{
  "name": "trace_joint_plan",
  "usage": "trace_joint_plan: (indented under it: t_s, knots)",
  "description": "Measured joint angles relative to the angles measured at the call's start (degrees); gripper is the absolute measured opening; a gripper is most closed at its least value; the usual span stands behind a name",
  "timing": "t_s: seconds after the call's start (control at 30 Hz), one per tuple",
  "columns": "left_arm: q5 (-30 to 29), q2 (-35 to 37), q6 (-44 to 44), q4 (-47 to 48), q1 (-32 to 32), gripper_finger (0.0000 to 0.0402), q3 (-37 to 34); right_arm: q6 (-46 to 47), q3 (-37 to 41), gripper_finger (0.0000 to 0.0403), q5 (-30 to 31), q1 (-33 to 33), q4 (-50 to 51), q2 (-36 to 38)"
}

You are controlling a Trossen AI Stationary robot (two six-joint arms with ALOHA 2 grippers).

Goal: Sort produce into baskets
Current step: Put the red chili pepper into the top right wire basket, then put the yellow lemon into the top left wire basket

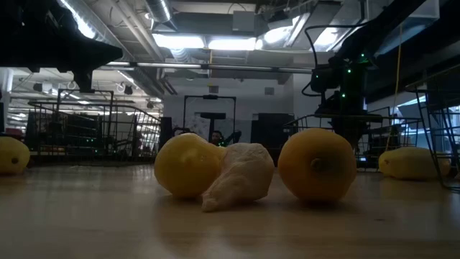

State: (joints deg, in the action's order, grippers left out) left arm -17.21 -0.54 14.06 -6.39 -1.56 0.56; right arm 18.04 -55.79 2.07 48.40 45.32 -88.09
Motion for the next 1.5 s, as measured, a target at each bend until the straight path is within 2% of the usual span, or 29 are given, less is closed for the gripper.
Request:
trace_joint_plan:
  t_s: [0.13,0.37,0.5,0.83,0.97,1.13,1.5]
  knots:
    - [0.02,0.00,0.02,0.00,0.00,0.0013,0.00,-0.30,0.00,0.0124,0.00,-0.02,0.20,0.00]
    - [0.02,0.00,0.20,0.00,0.00,0.0013,0.00,-0.53,0.00,0.0188,0.00,-0.01,0.10,0.00]
    - [0.02,0.00,0.17,-0.07,0.00,0.0013,0.00,-1.79,-0.20,0.0209,0.00,-0.02,0.05,0.04]
    - [0.02,0.00,0.15,-0.22,0.01,0.0013,0.00,-3.65,-13.22,0.0215,0.50,-1.90,10.89,0.19]
    - [0.04,0.00,0.15,-0.22,0.00,0.0013,0.00,-4.65,-18.48,0.0215,0.59,-5.77,11.01,0.85]
    - [0.04,0.00,0.19,-0.22,0.00,0.0013,-0.02,-7.27,-23.13,0.0215,1.17,-14.05,8.90,0.85]
    - [0.04,0.00,0.42,-0.20,0.02,0.0013,-0.02,-9.50,-23.63,0.0215,1.35,-31.65,-6.79,0.83]
